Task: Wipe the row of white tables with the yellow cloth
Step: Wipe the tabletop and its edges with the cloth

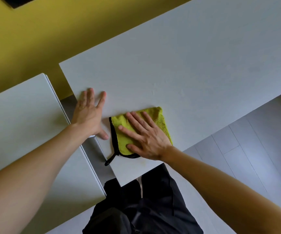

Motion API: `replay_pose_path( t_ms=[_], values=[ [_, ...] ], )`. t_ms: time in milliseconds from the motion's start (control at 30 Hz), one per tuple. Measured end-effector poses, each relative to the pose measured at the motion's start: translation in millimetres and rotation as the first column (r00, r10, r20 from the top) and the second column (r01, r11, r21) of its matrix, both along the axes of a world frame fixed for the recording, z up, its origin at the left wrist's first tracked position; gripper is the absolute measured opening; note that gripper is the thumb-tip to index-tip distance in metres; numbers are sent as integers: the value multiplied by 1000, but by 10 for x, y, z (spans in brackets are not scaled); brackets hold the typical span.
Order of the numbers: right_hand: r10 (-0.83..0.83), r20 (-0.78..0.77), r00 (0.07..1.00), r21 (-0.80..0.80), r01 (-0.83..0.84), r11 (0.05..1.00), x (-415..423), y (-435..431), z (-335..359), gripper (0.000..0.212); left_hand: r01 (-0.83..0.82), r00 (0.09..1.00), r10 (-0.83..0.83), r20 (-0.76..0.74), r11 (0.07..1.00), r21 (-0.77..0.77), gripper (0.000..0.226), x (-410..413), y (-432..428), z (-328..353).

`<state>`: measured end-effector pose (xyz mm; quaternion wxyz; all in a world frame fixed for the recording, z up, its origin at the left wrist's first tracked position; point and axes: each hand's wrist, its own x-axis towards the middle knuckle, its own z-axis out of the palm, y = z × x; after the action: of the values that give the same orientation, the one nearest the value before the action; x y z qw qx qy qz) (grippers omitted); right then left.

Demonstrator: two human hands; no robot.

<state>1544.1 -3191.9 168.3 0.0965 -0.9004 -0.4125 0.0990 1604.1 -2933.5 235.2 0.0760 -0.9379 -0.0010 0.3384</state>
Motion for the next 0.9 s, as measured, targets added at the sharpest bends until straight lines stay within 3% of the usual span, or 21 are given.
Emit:
replay_pose_path(
  t_ms=[133, 200, 267, 300, 400, 433, 567, 667, 767, 833, 900],
  values=[
    [84, 25, 996, -23, -84, 996, 277, -157, -77, 72, 2, 1000, -2, -17, 1000, 1, 184, -2, -19, 28],
    [-125, 51, 991, -11, 126, 992, 773, -299, -105, 73, 11, 1000, -11, -16, 1000, 11, 183, -5, -28, 38],
    [-452, 52, 890, -48, 454, 889, 1431, -411, -22, 76, 28, 1000, -27, -13, 1000, 14, 182, -17, -18, 42],
    [-520, 56, 852, -102, 523, 846, 1733, -465, 35, 79, 34, 999, -34, -9, 999, 10, 182, -20, -9, 49],
    [-344, 94, 934, -190, 356, 915, 2239, -591, 146, 88, 53, 999, -53, 7, 999, 6, 182, -16, 4, 61],
    [-307, 100, 946, -160, 320, 934, 2236, -589, 155, 87, 54, 998, -54, 10, 998, 10, 182, -17, 3, 64],
    [-470, 23, 882, -18, 470, 882, 1331, -59, 93, 80, 32, 999, -32, 5, 999, 8, 184, -9, -26, 85],
    [-308, -39, 951, -20, 307, 951, 290, 515, 139, 81, 5, 1000, -5, -11, 1000, -9, 185, 0, -30, 86],
    [-166, -28, 986, -20, 165, 986, 165, 319, 129, 77, 11, 1000, -11, -18, 1000, 6, 185, -21, -15, 78],
    [-300, 19, 954, -28, 300, 953, 563, -153, 93, 77, 7, 1000, -7, -18, 1000, 8, 184, -23, -11, 78],
    [-529, 90, 844, -78, 536, 841, 1052, -712, 125, 79, 16, 1000, -16, -19, 1000, 10, 184, -20, -9, 72]
  ],
)
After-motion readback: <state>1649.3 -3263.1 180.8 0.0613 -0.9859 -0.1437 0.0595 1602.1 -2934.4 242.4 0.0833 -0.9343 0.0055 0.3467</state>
